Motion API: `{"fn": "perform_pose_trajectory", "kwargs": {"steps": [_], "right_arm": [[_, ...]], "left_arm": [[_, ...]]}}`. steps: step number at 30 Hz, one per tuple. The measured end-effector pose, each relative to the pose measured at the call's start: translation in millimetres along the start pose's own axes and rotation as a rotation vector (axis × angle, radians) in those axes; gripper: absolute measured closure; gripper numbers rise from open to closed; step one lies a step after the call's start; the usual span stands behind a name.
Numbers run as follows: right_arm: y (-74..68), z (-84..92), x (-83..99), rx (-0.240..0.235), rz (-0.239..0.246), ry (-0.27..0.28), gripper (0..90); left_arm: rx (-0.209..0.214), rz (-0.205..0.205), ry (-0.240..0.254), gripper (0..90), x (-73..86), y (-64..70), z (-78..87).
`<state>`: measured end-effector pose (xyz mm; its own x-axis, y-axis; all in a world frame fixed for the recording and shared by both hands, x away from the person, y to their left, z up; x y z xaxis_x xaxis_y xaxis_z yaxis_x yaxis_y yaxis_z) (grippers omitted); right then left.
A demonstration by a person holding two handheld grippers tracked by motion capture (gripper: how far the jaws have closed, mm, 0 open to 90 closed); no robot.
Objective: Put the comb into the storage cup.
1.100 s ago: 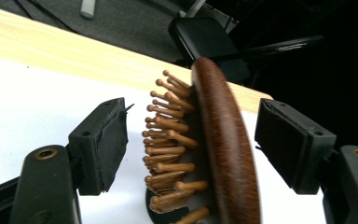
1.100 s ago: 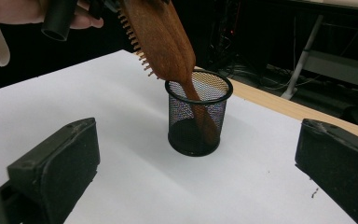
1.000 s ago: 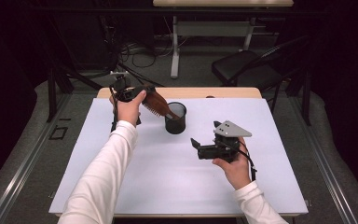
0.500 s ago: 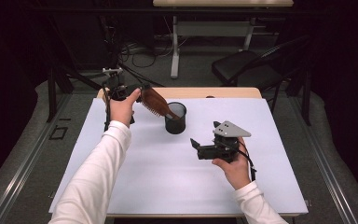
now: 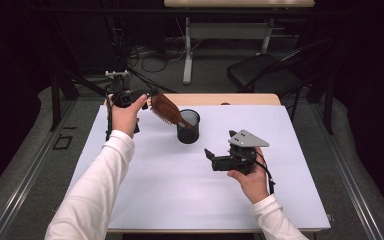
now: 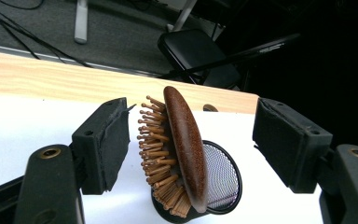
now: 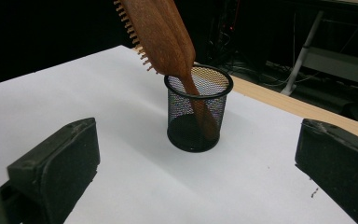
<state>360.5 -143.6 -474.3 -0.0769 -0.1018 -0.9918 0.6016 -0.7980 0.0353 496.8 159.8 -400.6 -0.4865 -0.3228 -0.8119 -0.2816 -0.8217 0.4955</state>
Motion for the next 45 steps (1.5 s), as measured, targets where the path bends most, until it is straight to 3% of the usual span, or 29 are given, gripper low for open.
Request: {"fn": "perform_pose_trajectory", "kwargs": {"steps": [6,20,23,34,45], "right_arm": [[0.1,-0.2,0.3,0.000,-0.001,0.001,0.0],[-0.1,-0.4,0.8,0.000,0.002,-0.005,0.0],[0.0,-0.5,0.9,0.001,0.002,-0.006,0.0],[-0.7,-1.4,1.5,0.001,0.009,-0.010,0.0],[-2.9,-2.9,2.5,-0.008,0.015,-0.020,0.0]], "left_arm": [[0.030,0.024,-0.006,29.3,-0.2,0.2,1.5],[0.053,-0.055,0.014,33.4,-5.4,2.9,18.5],[0.083,-0.049,0.020,36.0,-6.9,2.3,22.5],[0.093,-0.098,0.003,40.1,-6.9,3.3,39.4],[0.096,-0.156,0.002,36.5,-5.0,6.3,58.1]]}}
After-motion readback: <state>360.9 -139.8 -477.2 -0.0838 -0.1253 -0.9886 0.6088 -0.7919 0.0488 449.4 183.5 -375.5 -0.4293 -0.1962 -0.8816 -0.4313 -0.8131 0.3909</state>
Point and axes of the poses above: each handheld gripper's, and its own axes: z roughly backward along the jaws, x roughly out of its underside, y roughly to its right, the point moved 3 cm from there along -z, roughly forward along the jaws, and after that the axes turned 12 degrees about y, right-handed, at the moved point
